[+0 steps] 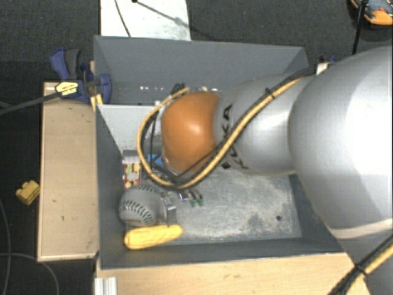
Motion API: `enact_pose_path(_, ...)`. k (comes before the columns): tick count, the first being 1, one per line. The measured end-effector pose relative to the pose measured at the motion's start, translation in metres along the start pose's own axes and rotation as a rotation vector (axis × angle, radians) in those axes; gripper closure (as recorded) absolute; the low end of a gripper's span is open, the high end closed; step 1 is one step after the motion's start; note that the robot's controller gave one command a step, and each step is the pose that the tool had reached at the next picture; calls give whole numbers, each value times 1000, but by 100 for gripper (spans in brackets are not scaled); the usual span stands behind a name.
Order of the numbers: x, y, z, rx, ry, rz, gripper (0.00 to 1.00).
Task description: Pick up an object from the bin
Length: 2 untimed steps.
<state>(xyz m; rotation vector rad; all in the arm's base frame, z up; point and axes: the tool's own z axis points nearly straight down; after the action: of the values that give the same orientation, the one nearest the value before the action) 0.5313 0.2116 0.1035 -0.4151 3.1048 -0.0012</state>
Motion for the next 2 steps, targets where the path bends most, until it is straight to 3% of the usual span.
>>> enact_pose_path(1, 29, 10, -3, -2, -7, -188, 0)
enact_pose_path(2, 29, 14, -24, -3, -6, -343, 0)
